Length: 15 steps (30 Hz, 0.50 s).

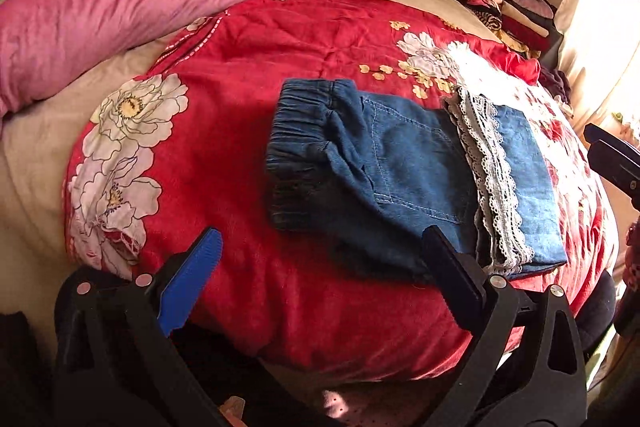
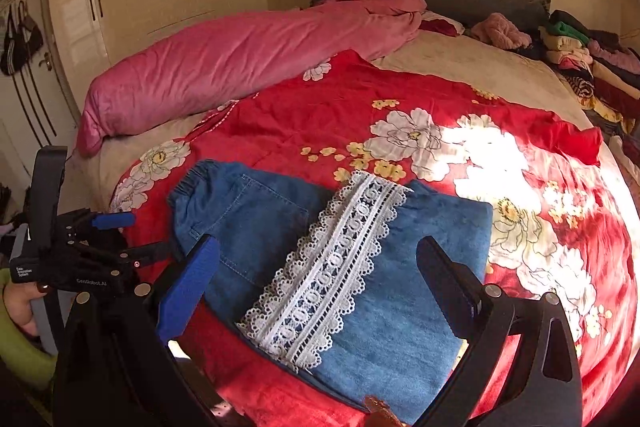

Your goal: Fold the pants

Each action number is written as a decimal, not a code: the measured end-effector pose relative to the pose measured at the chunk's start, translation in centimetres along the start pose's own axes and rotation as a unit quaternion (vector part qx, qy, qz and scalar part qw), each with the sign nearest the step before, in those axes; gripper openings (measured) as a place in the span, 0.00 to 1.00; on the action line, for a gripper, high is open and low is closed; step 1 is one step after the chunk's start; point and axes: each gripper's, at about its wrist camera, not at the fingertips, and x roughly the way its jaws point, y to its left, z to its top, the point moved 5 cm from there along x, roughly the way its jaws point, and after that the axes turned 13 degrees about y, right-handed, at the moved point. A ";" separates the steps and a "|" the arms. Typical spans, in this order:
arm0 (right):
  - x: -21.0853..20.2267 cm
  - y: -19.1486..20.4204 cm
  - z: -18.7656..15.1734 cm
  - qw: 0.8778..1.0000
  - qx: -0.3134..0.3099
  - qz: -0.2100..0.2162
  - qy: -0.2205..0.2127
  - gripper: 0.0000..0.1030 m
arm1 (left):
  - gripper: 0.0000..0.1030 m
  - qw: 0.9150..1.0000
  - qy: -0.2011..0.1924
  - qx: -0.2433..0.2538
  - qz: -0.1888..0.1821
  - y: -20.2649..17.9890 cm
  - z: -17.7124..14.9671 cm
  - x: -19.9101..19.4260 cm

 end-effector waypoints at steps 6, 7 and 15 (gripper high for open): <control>2.3 1.7 2.1 1.000 -0.021 0.014 0.018 0.96 | 0.91 0.999 0.011 -0.018 -0.024 1.2 0.0 0.8; 2.6 2.0 2.4 0.999 -0.026 0.017 0.020 0.96 | 0.91 0.999 0.014 -0.021 -0.033 1.3 0.0 1.1; 5.6 4.2 5.2 0.995 -0.063 0.058 0.051 0.96 | 0.85 0.996 0.017 -0.044 -0.082 1.3 -0.1 2.5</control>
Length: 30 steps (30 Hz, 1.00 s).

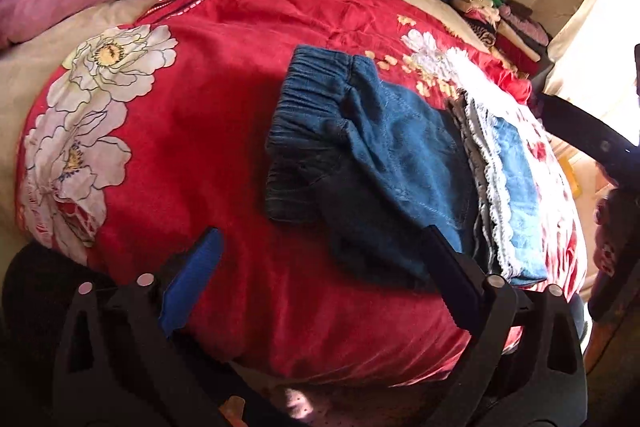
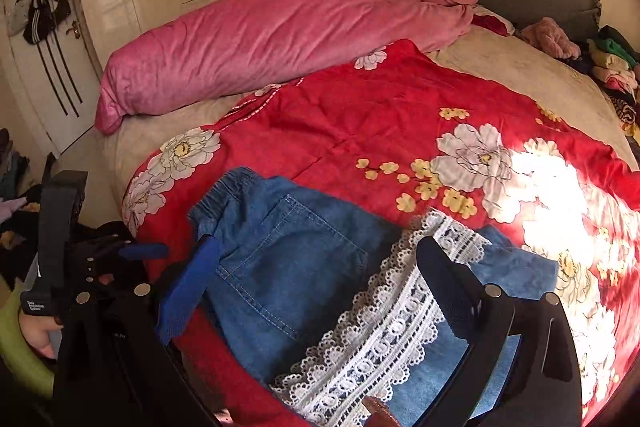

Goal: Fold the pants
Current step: 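Grasp the elastic cuff end with the left tool and lift it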

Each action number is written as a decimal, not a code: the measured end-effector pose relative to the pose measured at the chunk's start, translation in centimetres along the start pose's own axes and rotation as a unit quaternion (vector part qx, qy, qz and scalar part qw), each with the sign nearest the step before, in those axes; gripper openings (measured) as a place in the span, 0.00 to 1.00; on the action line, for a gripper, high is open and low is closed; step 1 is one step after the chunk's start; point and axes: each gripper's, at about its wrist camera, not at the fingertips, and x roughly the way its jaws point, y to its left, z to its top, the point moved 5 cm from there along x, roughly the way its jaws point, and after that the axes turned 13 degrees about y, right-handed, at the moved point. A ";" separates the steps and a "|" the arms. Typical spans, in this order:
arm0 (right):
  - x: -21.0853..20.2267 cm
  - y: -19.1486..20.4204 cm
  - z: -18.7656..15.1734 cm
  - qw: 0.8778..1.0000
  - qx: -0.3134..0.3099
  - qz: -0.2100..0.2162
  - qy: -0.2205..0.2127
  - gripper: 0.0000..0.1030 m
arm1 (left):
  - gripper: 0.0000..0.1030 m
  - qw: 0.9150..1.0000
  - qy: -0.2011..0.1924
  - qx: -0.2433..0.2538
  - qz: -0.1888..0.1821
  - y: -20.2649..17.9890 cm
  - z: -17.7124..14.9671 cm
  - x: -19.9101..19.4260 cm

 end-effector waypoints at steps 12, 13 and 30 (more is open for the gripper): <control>7.4 3.1 4.5 0.994 -0.064 0.030 0.078 0.96 | 0.47 0.999 -0.004 -0.016 -0.034 0.3 0.6 1.7; 8.0 3.4 4.8 0.993 -0.070 0.034 0.084 0.96 | 0.47 0.999 -0.004 -0.016 -0.035 0.4 0.7 1.7; 12.9 3.7 5.8 0.986 -0.045 0.115 0.110 0.43 | 0.48 0.999 -0.011 -0.016 -0.040 0.2 0.9 1.7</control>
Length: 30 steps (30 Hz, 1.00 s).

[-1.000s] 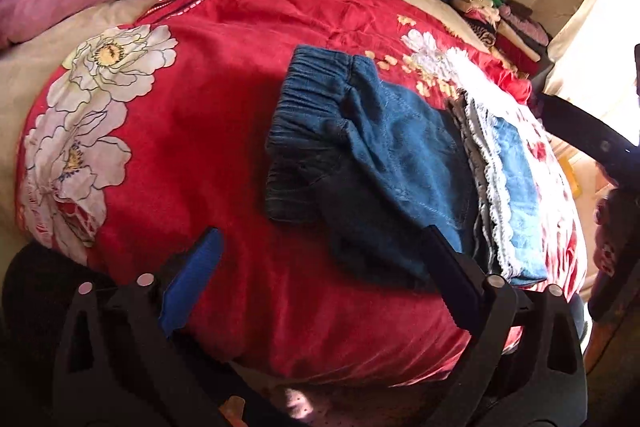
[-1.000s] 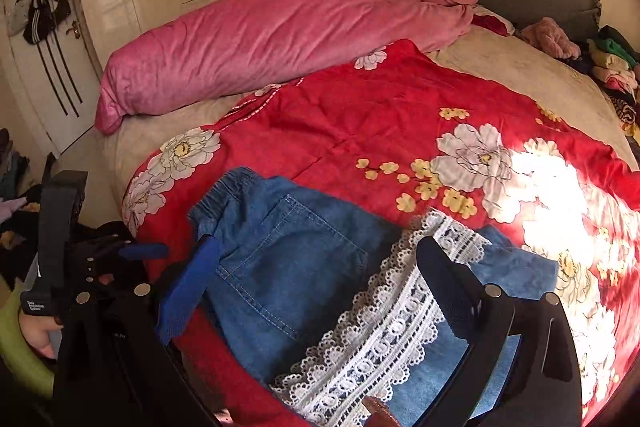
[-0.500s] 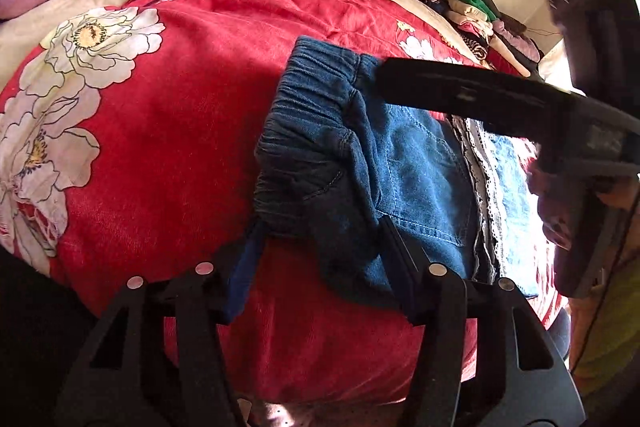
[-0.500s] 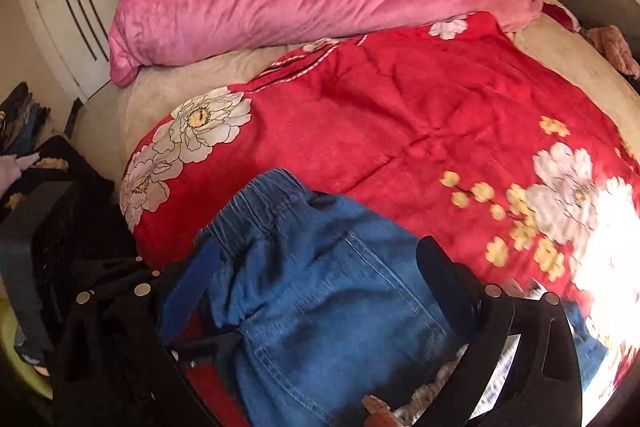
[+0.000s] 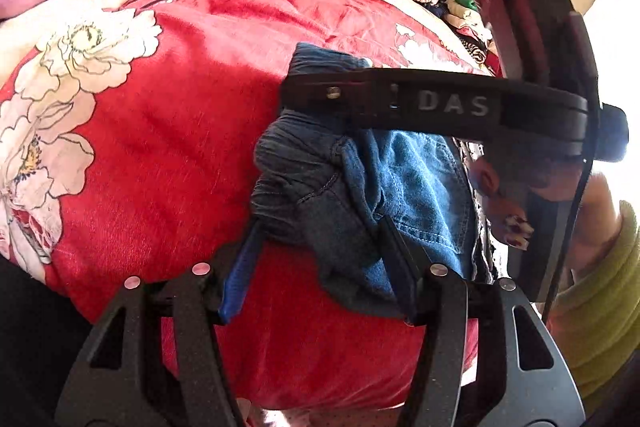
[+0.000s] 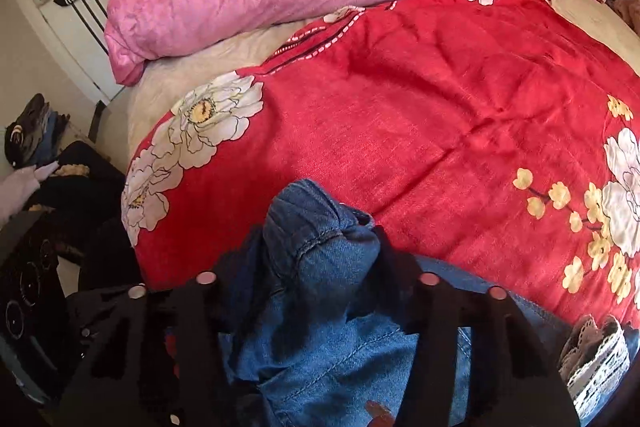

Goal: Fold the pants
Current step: 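Grasp the elastic cuff end with the left tool and lift it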

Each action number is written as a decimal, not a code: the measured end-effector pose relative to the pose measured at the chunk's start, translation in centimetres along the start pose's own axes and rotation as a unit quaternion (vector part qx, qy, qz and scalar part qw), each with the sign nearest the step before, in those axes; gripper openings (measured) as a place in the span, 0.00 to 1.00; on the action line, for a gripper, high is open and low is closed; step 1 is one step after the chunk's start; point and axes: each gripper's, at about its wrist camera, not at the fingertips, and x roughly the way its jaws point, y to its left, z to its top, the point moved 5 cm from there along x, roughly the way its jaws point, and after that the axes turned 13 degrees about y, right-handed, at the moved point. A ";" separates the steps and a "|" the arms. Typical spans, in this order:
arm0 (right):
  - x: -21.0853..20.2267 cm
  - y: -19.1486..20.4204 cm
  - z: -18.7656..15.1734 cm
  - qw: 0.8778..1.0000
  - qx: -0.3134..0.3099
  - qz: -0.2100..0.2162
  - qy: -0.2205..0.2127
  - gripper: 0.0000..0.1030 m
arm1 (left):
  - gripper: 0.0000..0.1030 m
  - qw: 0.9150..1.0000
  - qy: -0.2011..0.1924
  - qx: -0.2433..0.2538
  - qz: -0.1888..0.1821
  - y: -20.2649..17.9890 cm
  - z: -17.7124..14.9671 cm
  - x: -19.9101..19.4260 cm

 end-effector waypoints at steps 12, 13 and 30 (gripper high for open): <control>-9.0 -2.9 -5.0 0.991 0.047 0.074 -0.098 0.36 | 0.42 0.998 -0.026 0.059 -0.012 -5.5 0.9 -2.5; -9.8 -3.1 -5.6 0.990 0.049 0.076 -0.106 0.36 | 0.42 0.997 -0.027 0.065 -0.012 -6.1 1.0 -2.5; -17.5 -11.1 -16.1 0.965 0.151 0.070 -0.201 0.38 | 0.42 0.979 0.012 0.199 -0.042 -19.3 -1.3 0.7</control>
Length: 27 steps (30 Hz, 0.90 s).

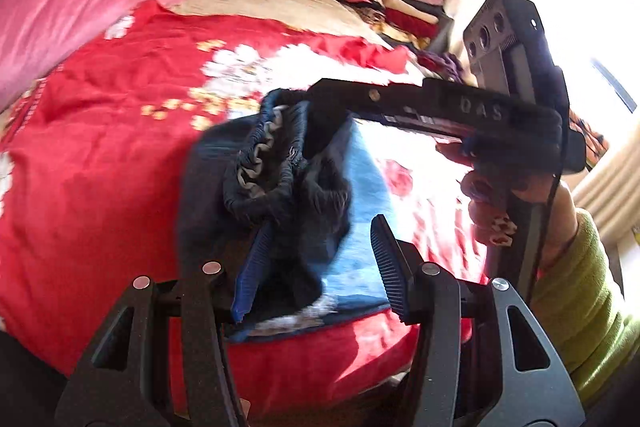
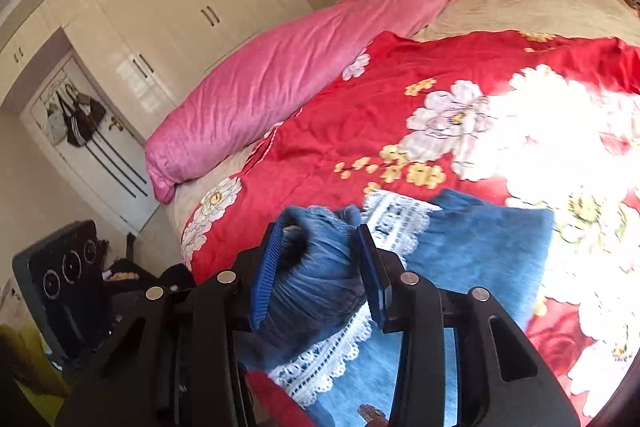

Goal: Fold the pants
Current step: 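Grasp the elastic cuff end with the left tool and lift it, then fold the cuff end over the pants bundle and open the left tool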

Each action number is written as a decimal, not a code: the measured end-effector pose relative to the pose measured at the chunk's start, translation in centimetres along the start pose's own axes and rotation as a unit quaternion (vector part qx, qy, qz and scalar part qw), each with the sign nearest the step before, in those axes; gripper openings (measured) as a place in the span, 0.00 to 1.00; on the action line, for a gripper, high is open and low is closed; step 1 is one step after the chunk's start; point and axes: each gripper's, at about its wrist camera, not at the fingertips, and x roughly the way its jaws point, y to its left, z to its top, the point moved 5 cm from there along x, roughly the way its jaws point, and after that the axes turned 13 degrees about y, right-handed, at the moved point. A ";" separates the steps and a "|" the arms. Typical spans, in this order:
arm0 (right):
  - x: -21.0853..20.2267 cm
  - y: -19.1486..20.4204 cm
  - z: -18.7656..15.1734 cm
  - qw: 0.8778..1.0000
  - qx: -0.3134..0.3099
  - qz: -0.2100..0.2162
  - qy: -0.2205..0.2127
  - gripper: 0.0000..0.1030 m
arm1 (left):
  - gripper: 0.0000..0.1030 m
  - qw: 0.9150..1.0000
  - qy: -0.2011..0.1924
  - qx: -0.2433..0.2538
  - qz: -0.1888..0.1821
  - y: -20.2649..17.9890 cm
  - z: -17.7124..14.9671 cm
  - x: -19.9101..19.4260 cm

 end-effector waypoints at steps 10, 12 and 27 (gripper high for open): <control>-0.8 -4.8 -4.5 0.995 0.078 -0.052 0.019 0.71 | 0.42 0.997 0.014 0.076 -0.014 -3.8 -2.9 0.3; 0.1 -4.9 -4.8 0.995 0.080 -0.046 0.030 0.71 | 0.43 0.998 -0.016 0.063 0.020 -2.1 -2.5 -1.4; 4.3 -5.4 -4.1 0.995 0.074 -0.034 0.052 0.27 | 0.25 0.998 0.021 0.047 0.034 -0.3 -0.9 3.5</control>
